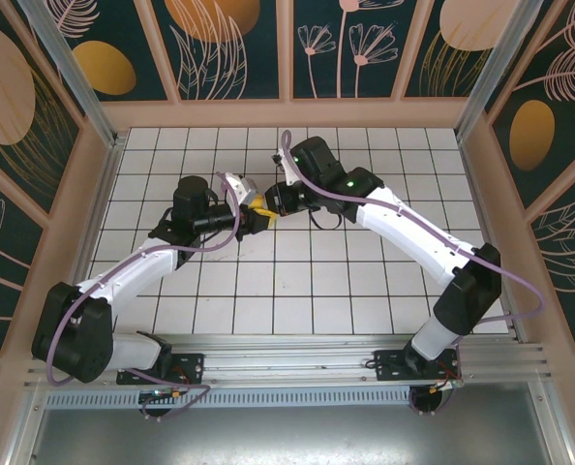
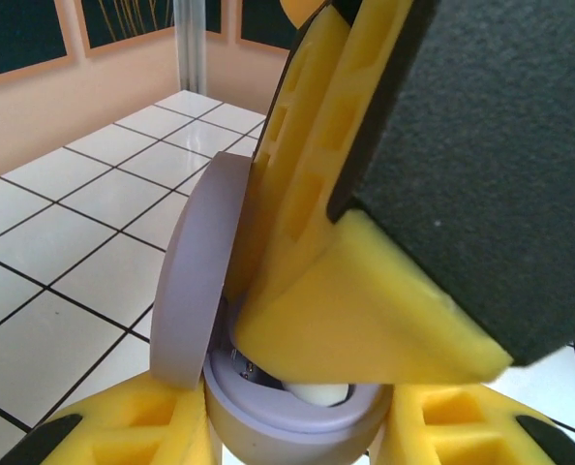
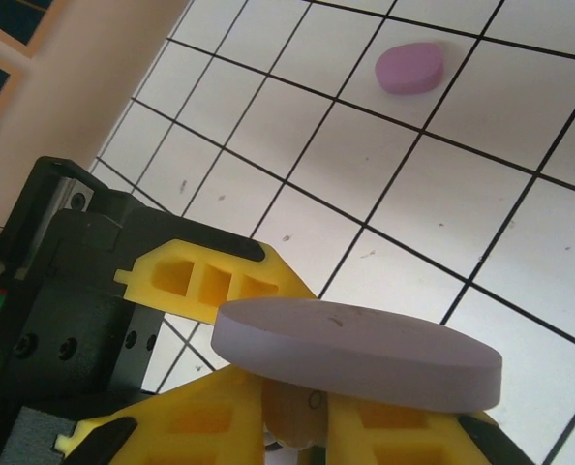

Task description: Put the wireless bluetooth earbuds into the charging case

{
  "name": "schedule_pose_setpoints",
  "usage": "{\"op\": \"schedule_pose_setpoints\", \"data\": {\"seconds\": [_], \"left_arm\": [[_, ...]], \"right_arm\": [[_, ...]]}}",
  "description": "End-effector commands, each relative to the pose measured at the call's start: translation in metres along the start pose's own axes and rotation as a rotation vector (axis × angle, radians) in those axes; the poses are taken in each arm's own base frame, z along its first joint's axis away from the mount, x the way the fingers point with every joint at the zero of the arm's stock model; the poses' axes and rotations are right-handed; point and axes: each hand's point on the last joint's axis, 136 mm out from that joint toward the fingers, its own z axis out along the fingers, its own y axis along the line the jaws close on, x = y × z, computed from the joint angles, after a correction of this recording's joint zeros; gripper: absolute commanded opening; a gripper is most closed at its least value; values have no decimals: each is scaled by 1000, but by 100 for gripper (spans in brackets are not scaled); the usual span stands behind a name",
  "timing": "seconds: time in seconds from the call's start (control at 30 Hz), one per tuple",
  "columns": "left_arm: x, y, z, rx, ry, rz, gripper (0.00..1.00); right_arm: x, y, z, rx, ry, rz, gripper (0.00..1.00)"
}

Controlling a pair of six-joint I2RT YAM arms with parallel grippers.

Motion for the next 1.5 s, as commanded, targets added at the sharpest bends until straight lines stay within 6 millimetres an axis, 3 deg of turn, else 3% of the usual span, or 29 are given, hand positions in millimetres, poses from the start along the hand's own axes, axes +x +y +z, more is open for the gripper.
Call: {"op": "schedule_pose_setpoints", "data": {"seconds": [0.0, 0.43, 0.67, 0.83, 1.3, 1.47], "left_arm": [[-19, -7, -2, 26, -52, 61, 0], [-18, -8, -4, 22, -52, 68, 0], [-16, -8, -4, 22, -48, 70, 0], [-15, -14, -4, 52, -55, 80, 0], [-16, -26, -8, 105, -83, 134, 0], [-16, -21, -7, 86, -83, 106, 0]], "right_arm": [[9, -7, 4, 72, 49, -41, 20], [0, 3, -4, 60, 26, -42, 37], [-17, 4, -18, 33, -36, 5, 40], [-27, -8, -26, -18, -78, 81, 40], [-26, -28, -19, -51, -72, 148, 39], [-23, -28, -33, -65, -85, 142, 40]]}}
